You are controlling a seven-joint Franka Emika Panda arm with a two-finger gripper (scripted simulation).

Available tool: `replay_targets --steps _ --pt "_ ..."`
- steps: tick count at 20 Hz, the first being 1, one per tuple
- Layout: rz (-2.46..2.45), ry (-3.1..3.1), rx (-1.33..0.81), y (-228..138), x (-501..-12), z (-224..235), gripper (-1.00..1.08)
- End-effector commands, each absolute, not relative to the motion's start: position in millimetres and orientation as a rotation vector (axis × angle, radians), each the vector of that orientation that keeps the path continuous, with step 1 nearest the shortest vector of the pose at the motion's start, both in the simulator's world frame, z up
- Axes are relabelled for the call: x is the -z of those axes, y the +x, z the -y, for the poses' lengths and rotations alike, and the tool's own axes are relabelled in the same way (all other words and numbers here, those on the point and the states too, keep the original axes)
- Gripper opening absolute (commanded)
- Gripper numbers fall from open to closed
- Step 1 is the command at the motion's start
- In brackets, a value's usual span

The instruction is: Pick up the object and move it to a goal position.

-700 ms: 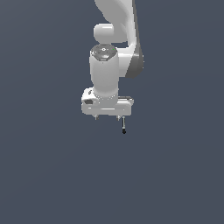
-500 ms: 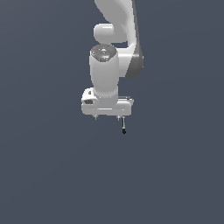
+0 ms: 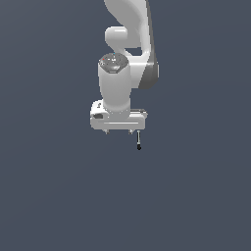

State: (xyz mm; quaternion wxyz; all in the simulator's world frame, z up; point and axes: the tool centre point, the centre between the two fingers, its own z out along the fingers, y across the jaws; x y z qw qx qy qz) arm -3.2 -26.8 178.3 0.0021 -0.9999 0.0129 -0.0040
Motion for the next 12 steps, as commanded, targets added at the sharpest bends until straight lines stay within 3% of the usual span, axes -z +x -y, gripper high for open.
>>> replay_targets --steps 1,12 --pt "-0.039 -3.137 0.012 -3.8 -176.1 24.3 1.0" --pt "-0.049 -3.14 0.007 -25.2 -126.0 -17.2 1.0"
